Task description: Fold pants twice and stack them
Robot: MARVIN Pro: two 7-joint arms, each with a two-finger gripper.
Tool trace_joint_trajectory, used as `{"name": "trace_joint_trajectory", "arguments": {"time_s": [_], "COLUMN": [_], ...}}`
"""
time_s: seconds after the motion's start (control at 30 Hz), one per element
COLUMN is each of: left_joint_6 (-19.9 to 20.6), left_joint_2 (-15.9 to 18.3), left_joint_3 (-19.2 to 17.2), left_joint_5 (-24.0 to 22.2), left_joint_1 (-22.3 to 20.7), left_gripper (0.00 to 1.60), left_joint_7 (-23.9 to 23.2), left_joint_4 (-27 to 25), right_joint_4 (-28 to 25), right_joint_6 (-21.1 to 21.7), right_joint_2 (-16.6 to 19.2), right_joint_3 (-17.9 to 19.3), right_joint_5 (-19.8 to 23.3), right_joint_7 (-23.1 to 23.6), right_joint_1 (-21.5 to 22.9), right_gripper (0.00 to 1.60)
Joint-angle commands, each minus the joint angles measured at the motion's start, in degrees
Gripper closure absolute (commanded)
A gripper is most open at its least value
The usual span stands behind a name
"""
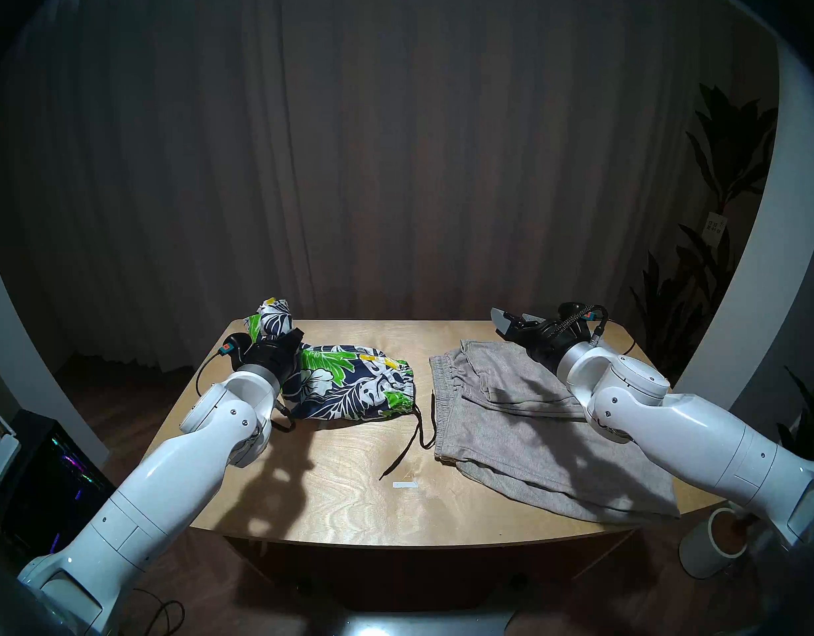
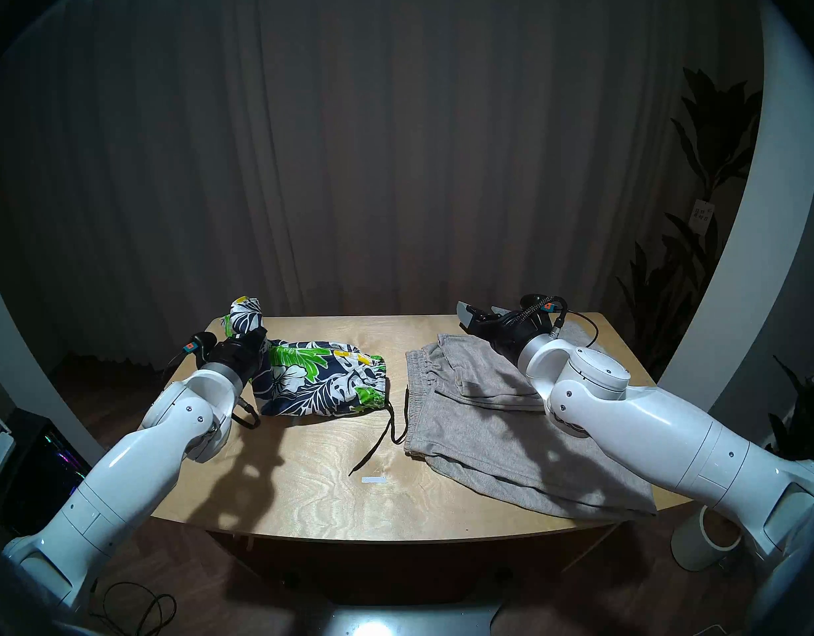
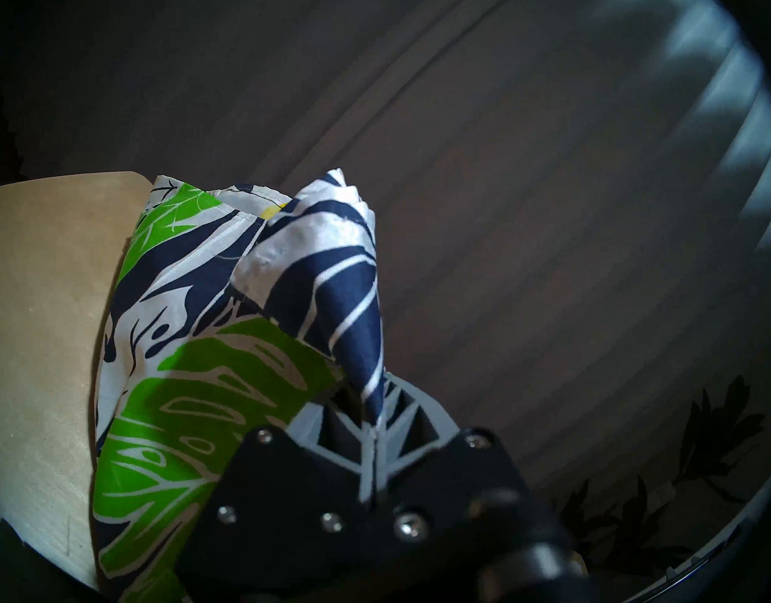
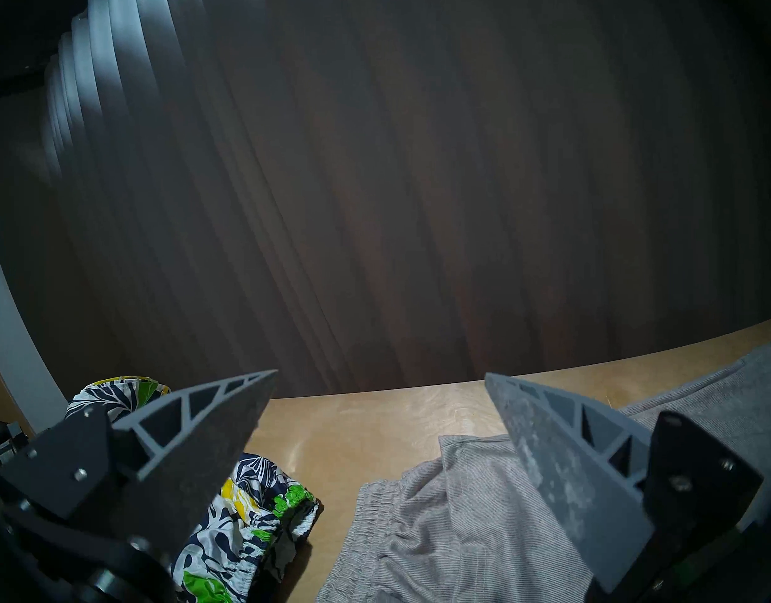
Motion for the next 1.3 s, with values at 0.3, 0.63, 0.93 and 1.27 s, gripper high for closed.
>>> {"name": "trace_joint_trajectory", "arguments": {"time_s": [0.3, 0.63, 0.93, 1.27], "left_joint_6": [4.9, 5.5, 6.4, 10.2], "left_joint_2": [-0.2, -0.7, 0.2, 2.2], "left_joint_3": [8.0, 11.8, 15.6, 20.6], "left_joint_5": [11.7, 18.8, 23.7, 27.7], "left_joint_1": [-9.5, -10.5, -10.9, -12.4], "left_gripper": [1.6, 1.6, 1.6, 1.6], "left_joint_7": [3.3, 5.7, 3.9, -0.6], "left_joint_4": [-0.9, -3.5, -5.5, -5.2], "right_joint_4": [-0.3, 0.1, 0.8, 1.2], "right_joint_6": [-2.9, -3.3, -3.2, -3.6], "right_joint_2": [2.3, 2.2, 1.8, 1.3], "right_joint_3": [1.8, 1.8, 1.5, 1.5], "right_joint_5": [1.3, 2.0, 1.8, 1.3], "right_joint_7": [0.7, 1.8, 2.8, 3.0], "right_joint_1": [-1.2, -1.0, -0.4, -0.4], "right_gripper": [0.0, 0.0, 0.0, 0.0]}}
